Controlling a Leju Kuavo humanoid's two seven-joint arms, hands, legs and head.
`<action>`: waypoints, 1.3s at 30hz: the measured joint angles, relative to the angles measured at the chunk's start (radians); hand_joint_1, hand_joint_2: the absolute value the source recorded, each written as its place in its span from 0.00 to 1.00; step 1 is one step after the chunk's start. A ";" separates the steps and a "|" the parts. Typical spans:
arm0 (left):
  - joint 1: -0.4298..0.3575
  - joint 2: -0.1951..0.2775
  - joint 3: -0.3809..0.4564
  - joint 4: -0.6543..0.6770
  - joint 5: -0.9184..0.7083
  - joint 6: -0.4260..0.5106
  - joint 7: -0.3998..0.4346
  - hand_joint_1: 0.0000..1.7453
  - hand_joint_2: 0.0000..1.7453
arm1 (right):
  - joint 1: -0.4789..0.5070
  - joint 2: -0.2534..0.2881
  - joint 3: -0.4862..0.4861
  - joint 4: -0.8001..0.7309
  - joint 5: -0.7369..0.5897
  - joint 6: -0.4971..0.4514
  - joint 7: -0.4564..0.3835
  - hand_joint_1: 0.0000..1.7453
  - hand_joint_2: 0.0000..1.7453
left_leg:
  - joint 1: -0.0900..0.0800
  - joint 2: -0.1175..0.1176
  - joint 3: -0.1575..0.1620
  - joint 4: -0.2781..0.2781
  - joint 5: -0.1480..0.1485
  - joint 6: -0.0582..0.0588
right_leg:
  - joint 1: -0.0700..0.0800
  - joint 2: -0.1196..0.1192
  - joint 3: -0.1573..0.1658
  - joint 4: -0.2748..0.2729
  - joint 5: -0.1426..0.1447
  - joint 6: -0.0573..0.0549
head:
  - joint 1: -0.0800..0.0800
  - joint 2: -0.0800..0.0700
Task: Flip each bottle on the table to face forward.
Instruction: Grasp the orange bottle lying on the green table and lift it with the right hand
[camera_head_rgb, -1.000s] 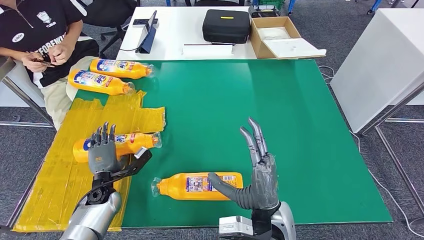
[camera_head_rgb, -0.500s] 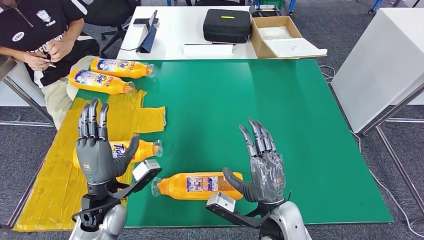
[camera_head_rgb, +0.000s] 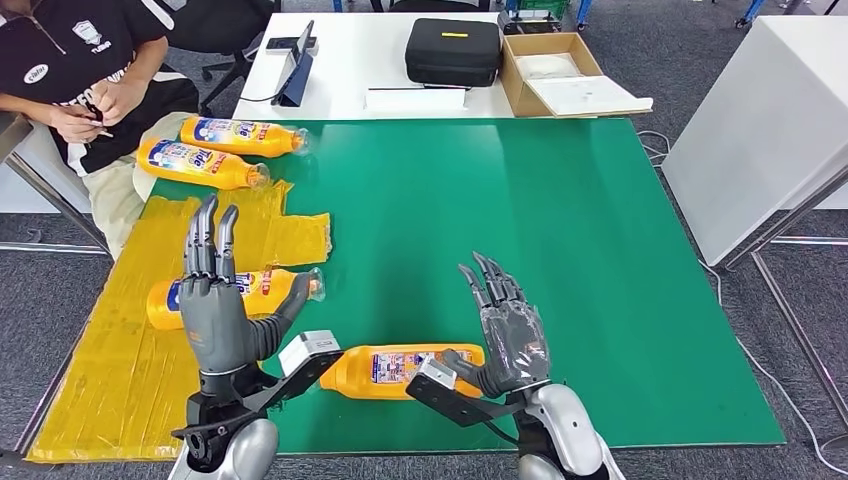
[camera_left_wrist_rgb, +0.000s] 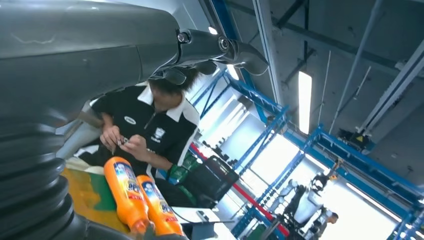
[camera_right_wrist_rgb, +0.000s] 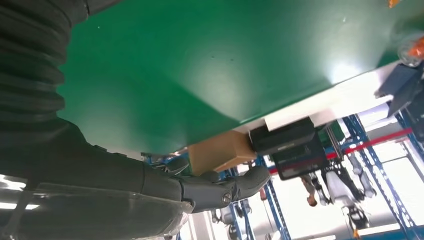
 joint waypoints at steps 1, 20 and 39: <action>-0.003 0.000 -0.007 0.006 0.008 0.000 0.004 0.00 1.00 | -0.009 0.000 0.001 0.015 -0.011 0.006 0.000 0.00 1.00 | 0.000 0.000 0.000 0.000 0.000 0.000 | 0.000 0.000 0.000 0.000 0.000 0.000 | 0.000 0.000; -0.093 -0.008 -0.039 0.191 0.093 0.000 -0.012 0.00 1.00 | -0.164 0.068 0.099 0.318 -0.162 0.046 -0.033 0.00 1.00 | 0.000 0.000 -0.001 0.000 0.000 0.000 | 0.000 0.000 0.000 0.000 0.000 0.000 | 0.000 0.000; -0.142 -0.011 -0.033 0.292 0.146 0.000 -0.058 0.00 1.00 | -0.224 0.103 0.222 0.479 -0.161 0.082 -0.045 0.00 1.00 | 0.000 0.000 0.000 0.000 0.000 0.000 | 0.000 0.000 0.000 0.000 0.000 0.000 | 0.000 0.000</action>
